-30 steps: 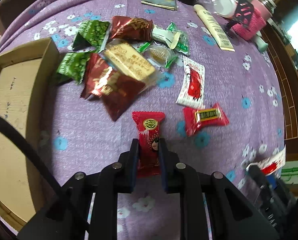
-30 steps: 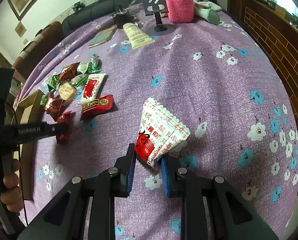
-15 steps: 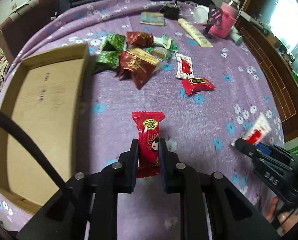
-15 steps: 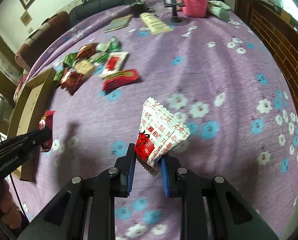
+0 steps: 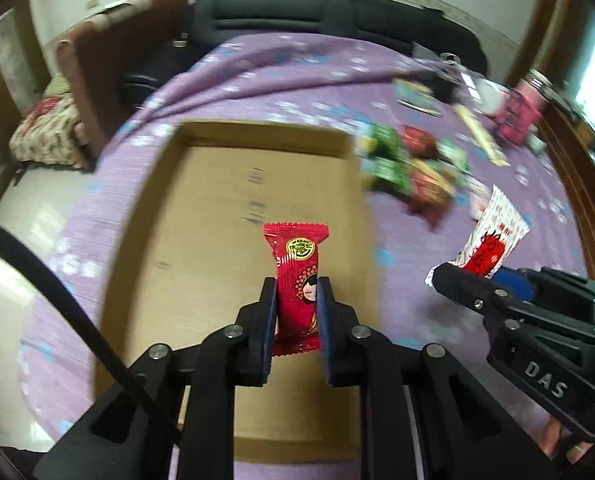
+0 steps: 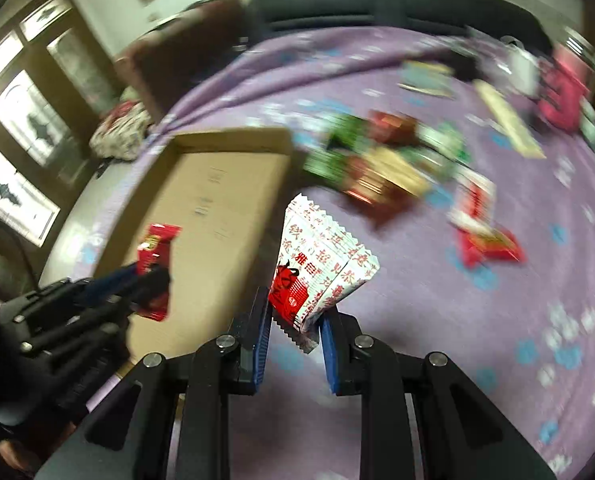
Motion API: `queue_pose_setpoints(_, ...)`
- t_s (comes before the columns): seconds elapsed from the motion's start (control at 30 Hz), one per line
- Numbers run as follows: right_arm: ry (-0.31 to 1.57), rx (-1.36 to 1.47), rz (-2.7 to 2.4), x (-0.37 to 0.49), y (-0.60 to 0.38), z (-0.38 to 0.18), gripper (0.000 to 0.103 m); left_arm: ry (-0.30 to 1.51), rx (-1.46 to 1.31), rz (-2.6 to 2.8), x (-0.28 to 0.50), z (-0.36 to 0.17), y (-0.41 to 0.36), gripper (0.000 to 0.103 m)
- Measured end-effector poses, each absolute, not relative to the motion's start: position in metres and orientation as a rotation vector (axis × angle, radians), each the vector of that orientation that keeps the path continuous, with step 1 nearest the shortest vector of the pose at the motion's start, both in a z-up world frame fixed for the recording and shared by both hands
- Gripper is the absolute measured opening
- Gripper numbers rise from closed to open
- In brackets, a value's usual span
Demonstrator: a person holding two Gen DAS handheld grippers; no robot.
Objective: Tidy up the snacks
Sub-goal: 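Carry both snacks into the cardboard tray and open both grippers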
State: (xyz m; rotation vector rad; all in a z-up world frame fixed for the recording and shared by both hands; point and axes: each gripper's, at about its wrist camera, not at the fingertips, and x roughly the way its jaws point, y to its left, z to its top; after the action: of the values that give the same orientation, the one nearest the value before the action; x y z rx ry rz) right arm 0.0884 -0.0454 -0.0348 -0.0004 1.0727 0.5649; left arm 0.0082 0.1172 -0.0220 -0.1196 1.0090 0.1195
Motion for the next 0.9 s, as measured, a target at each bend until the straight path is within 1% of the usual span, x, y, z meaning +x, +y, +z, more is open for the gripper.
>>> queue_pose_setpoints(0.13, 1.082, -0.044, 0.628, 0.108, 0.010, -0.037, 0.022, 1.017, -0.132, 0.180, 0.031, -0.026, 0.163, 0.021)
queue_pose_setpoints(0.27, 1.092, -0.120, 0.624, 0.132, 0.046, -0.051, 0.022, 1.075, -0.167, 0.188, 0.066, -0.038, 0.196, 0.021)
queue_pose_setpoints(0.47, 1.094, -0.202, 0.588, 0.153, 0.067, -0.068, 0.024, 1.152, -0.183, 0.164, 0.105, -0.055, 0.209, 0.023)
queue_pose_setpoints(0.7, 1.100, -0.274, 0.545, 0.163, 0.069, -0.077, 0.024, 1.194, -0.229, 0.186, 0.117, -0.064, 0.224, 0.024)
queue_pose_setpoints(0.73, 1.101, -0.284, 0.540, 0.163, 0.069, -0.077, 0.029, 1.195, -0.227, 0.188, 0.117, -0.064, 0.224, 0.025)
queue_pose_setpoints(0.77, 1.101, -0.303, 0.533, 0.163, 0.069, -0.078, 0.035, 1.194, -0.224, 0.191, 0.117, -0.064, 0.224, 0.029)
queue_pose_setpoints(0.8, 1.095, -0.317, 0.531, 0.162, 0.070, -0.077, 0.051, 1.191, -0.216, 0.195, 0.118, -0.064, 0.224, 0.031)
queue_pose_setpoints(0.83, 1.080, -0.330, 0.524, 0.162, 0.070, -0.076, 0.065, 1.186, -0.210, 0.200, 0.117, -0.063, 0.224, 0.035)
queue_pose_setpoints(0.9, 1.035, -0.333, 0.524, 0.161, 0.068, -0.070, 0.066, 1.173, -0.200, 0.201, 0.116, -0.061, 0.223, 0.036)
